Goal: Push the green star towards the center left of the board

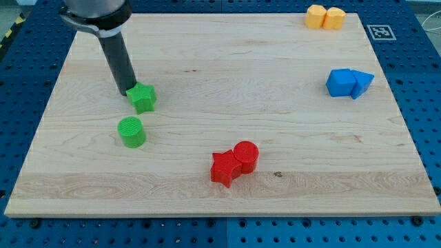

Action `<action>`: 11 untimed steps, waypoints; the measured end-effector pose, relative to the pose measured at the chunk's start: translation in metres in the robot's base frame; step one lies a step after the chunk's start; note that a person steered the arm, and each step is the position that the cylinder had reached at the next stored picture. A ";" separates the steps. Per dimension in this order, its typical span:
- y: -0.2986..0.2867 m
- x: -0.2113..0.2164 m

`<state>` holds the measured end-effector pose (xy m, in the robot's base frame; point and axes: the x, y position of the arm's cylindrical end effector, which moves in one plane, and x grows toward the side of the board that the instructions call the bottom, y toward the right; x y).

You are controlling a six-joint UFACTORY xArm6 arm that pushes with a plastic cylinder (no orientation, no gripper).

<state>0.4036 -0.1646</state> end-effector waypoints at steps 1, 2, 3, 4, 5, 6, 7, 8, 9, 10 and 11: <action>0.017 -0.012; 0.047 -0.012; 0.082 -0.007; 0.084 0.031; 0.079 0.045; 0.048 0.052; 0.014 0.051; -0.001 0.046; -0.001 0.034; -0.004 0.022; 0.011 0.035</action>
